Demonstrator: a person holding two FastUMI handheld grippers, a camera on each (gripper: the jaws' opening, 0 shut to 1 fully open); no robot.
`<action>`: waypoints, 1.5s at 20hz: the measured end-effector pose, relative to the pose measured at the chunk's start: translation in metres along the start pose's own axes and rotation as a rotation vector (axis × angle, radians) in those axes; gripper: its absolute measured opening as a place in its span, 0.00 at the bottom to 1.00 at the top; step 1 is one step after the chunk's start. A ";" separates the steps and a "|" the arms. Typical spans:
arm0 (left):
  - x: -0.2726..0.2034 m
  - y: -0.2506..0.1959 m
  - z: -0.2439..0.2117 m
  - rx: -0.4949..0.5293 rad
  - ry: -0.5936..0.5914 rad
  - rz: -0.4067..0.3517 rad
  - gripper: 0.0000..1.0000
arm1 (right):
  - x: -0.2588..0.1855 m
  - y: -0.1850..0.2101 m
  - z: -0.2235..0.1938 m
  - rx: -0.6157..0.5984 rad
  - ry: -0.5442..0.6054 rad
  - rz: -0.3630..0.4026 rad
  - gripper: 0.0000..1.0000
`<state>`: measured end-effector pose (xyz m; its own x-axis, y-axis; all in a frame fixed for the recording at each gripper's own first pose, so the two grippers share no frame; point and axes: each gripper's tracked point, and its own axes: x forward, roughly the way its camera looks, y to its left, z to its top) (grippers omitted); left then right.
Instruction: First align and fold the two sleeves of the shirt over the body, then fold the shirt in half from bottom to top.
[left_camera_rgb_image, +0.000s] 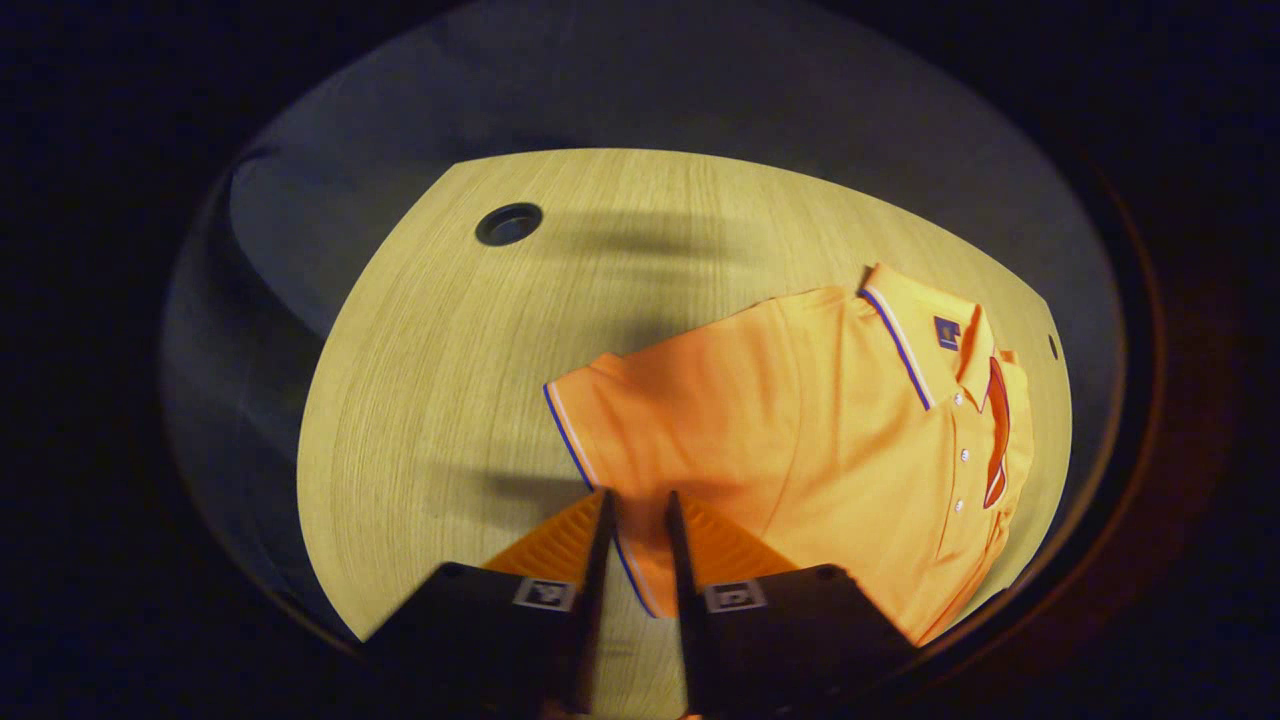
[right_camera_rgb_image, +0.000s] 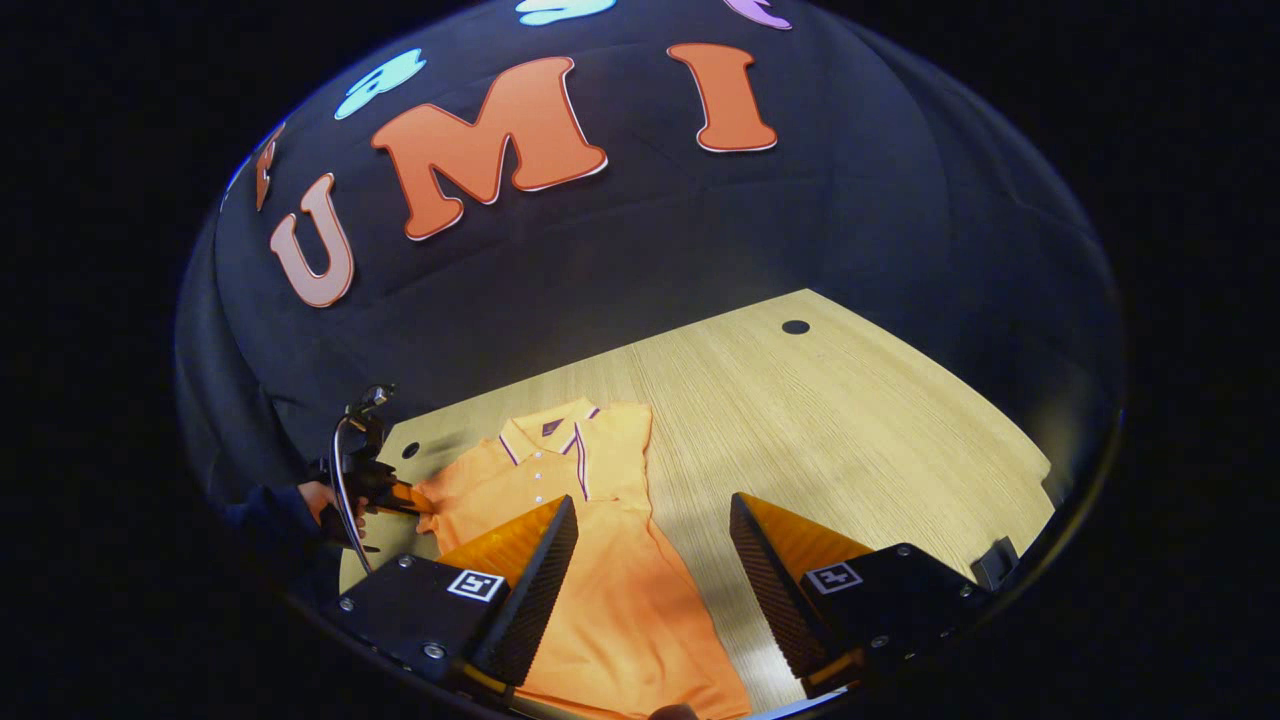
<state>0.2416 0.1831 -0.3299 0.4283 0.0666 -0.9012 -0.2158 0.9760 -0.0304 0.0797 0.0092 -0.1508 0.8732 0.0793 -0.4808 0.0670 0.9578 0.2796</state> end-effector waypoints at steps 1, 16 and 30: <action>0.001 -0.002 -0.001 0.032 -0.015 -0.004 0.27 | -0.001 -0.002 -0.001 0.010 0.001 0.000 0.94; -0.043 -0.109 0.039 0.264 -0.202 -0.227 0.11 | -0.022 -0.021 -0.019 0.062 0.011 -0.047 0.95; -0.091 -0.158 0.007 0.217 -0.263 -0.427 0.96 | -0.027 -0.018 -0.031 0.046 0.023 -0.006 0.95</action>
<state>0.2425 0.0247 -0.2401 0.6496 -0.3225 -0.6885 0.1995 0.9462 -0.2549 0.0405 -0.0021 -0.1686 0.8616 0.0803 -0.5011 0.0946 0.9446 0.3142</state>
